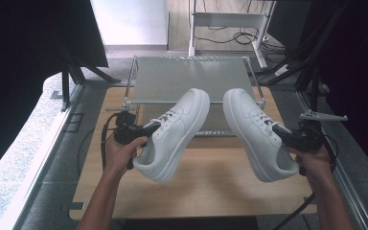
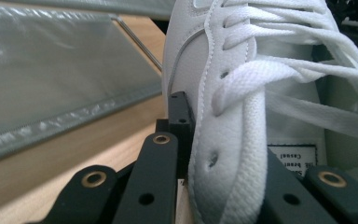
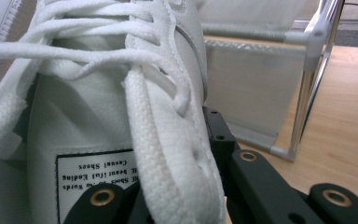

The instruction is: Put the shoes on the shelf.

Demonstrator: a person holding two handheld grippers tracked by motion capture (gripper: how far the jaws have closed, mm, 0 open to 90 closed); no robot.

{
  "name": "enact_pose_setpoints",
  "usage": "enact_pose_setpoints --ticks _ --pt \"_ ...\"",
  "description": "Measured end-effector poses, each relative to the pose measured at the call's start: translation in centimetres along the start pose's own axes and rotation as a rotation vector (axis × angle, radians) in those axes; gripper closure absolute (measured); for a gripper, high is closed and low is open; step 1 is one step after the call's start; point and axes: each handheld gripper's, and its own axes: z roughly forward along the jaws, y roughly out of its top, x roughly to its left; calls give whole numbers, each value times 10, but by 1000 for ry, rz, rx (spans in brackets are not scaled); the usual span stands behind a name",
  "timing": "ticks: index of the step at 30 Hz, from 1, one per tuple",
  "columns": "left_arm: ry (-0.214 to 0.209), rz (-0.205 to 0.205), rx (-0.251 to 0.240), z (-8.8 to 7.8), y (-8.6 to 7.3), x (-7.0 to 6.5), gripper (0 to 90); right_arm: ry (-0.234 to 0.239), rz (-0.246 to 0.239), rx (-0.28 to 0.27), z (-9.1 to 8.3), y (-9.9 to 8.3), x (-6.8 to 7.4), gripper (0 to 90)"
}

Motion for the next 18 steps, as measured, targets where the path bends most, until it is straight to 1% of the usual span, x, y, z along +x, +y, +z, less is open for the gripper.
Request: enact_pose_setpoints --ticks 3,4,9,10,12,14,15,17,18 --pt "-5 -5 -6 0 4 0 849 -4 8 -12 4 6 0 869" --pt "-5 -6 -9 1 10 0 849 -4 10 -11 6 9 -1 870" --pt "10 -9 -16 5 21 3 849 -8 20 -15 12 25 0 870" --pt "10 -9 -16 5 21 3 849 -10 22 -19 14 28 0 870" --pt "3 -26 -24 9 27 7 849 -11 23 -18 16 34 1 869" --pt "2 -33 -21 11 31 10 849 -11 28 -17 19 40 1 870" --pt "2 -33 -21 11 31 10 849 -11 28 -17 19 40 1 870" --pt "16 -43 -24 14 38 15 849 -11 37 -12 25 49 0 870" --pt "16 -43 -24 14 38 15 849 -11 42 -10 27 51 0 870"
